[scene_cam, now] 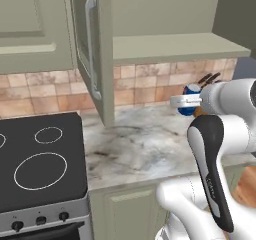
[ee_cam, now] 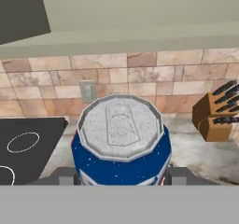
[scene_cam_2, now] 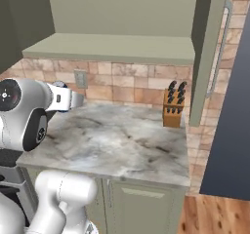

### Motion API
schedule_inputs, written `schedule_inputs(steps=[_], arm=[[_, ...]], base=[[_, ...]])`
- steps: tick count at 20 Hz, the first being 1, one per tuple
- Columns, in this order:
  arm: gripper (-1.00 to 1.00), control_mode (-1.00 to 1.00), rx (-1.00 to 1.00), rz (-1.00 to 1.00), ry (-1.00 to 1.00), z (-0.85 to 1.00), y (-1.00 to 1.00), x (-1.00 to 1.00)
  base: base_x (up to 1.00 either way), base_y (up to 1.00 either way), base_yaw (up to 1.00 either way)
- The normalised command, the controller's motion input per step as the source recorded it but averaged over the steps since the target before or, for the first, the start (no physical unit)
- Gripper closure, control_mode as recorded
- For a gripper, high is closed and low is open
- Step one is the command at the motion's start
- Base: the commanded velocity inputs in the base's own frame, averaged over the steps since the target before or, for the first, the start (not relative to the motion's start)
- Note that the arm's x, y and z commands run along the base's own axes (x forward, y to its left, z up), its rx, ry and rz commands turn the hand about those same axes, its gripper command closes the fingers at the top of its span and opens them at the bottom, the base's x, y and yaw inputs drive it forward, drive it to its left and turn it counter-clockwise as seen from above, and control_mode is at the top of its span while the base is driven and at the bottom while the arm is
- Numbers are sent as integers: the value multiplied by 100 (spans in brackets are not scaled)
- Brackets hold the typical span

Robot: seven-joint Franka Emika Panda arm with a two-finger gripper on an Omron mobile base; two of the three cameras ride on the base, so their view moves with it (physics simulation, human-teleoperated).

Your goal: Pick the can from the counter and place it in the open cabinet.

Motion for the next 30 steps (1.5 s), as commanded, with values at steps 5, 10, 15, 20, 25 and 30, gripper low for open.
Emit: schedule_inputs(steps=[5,10,15,20,25,30], arm=[[100,100,0,0,0,0,0,0],[100,100,0,0,0,0,0,0],[100,100,0,0,0,0,0,0],[100,100,0,0,0,0,0,0],[100,100,0,0,0,0,0,0],[100,100,0,0,0,0,0,0]], base=[[51,0,5],[51,0,4],[34,0,3],[28,0,0],[26,0,0],[16,0,0]])
